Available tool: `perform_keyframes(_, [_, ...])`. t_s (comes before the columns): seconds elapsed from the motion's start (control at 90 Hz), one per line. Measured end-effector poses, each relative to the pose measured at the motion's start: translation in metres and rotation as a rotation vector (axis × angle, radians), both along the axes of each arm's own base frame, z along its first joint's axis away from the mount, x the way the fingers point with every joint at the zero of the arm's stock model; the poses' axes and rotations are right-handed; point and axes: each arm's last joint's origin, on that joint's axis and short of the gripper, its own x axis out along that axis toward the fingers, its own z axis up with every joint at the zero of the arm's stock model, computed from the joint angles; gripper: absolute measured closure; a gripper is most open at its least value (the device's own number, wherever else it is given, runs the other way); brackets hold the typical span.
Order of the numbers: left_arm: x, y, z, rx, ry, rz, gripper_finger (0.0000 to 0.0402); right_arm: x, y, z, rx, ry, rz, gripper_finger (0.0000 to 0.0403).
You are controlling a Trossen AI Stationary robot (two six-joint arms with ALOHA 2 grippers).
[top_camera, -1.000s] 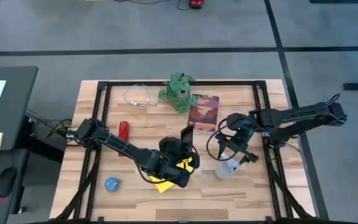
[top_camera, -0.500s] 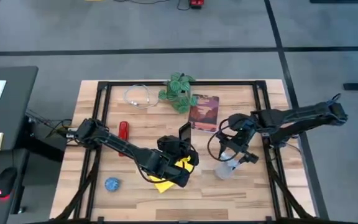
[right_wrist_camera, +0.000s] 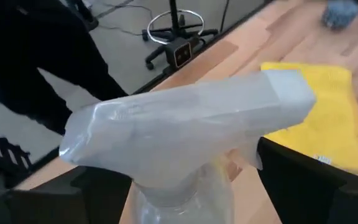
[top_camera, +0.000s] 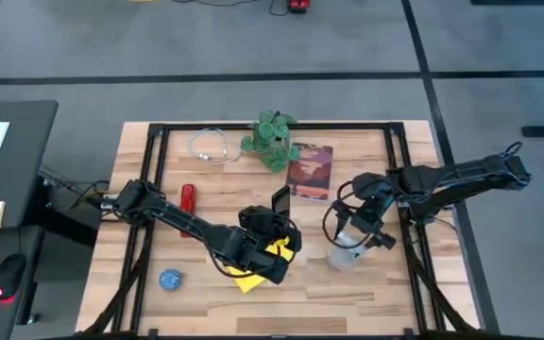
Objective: Apply microfiber cloth
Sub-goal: Spray the front of the cellphone using the spray cleaning bottle
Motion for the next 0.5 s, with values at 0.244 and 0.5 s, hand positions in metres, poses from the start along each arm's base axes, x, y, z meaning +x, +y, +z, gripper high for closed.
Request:
perform_keyframes(0.244, [0.0, 0.0, 0.0, -0.004, -0.004, 0.002, 0.0398, 0.0072, 0.0072, 0.0024, -0.095, -0.192, 0.123, 0.0097])
perform_keyframes(0.5, [0.0, -0.0002, -0.0001, -0.008, -0.007, 0.002, 0.0397, 0.0069, 0.007, 0.0024, -0.097, -0.19, 0.124, 0.0097])
